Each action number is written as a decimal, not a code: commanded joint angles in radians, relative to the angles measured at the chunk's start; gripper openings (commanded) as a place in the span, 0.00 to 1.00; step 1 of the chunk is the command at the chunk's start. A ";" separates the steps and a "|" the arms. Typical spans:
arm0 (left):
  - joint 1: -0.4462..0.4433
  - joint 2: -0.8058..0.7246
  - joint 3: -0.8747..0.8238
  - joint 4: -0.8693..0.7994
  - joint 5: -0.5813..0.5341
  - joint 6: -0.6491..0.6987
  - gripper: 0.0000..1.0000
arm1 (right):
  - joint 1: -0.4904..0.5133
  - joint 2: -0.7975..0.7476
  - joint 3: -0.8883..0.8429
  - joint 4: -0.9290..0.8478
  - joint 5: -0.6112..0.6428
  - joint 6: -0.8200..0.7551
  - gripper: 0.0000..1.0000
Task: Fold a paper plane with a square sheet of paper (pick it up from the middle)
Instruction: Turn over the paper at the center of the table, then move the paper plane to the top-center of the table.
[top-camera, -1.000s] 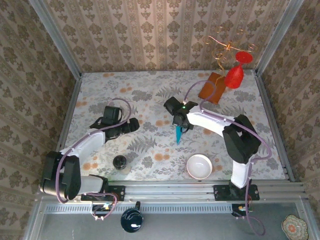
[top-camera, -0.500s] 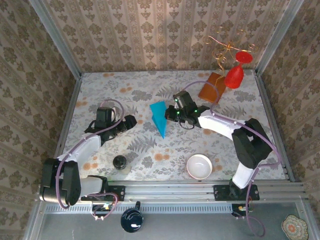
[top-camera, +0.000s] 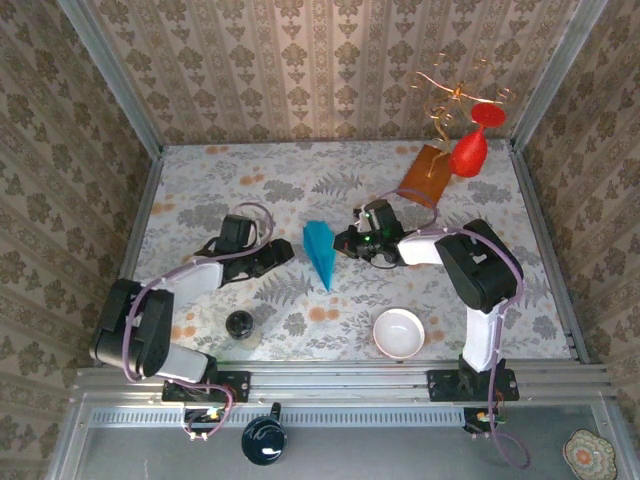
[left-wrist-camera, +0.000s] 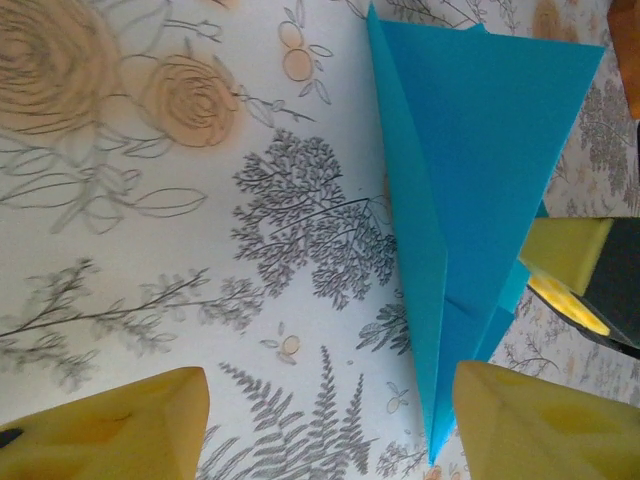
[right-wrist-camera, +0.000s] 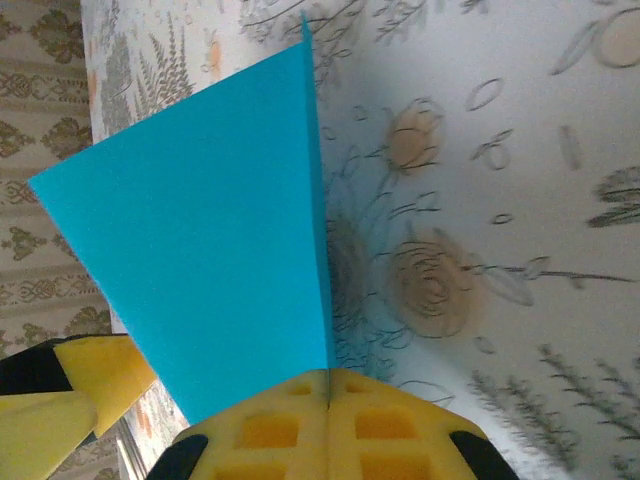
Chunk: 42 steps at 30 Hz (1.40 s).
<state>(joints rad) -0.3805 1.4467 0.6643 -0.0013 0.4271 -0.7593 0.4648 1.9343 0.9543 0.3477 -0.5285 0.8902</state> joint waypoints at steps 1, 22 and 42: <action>-0.025 0.049 0.066 0.053 0.034 -0.032 0.63 | -0.014 0.011 -0.020 0.065 -0.041 0.006 0.02; -0.113 0.314 0.289 -0.057 -0.011 -0.068 0.23 | -0.027 0.002 -0.035 0.074 -0.059 -0.010 0.02; -0.101 0.238 0.169 0.084 -0.052 -0.105 0.00 | -0.077 -0.061 -0.123 0.115 0.009 0.018 0.03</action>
<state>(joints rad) -0.4885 1.6745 0.8497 0.0414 0.3668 -0.8406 0.3870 1.8671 0.8440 0.4320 -0.5308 0.8951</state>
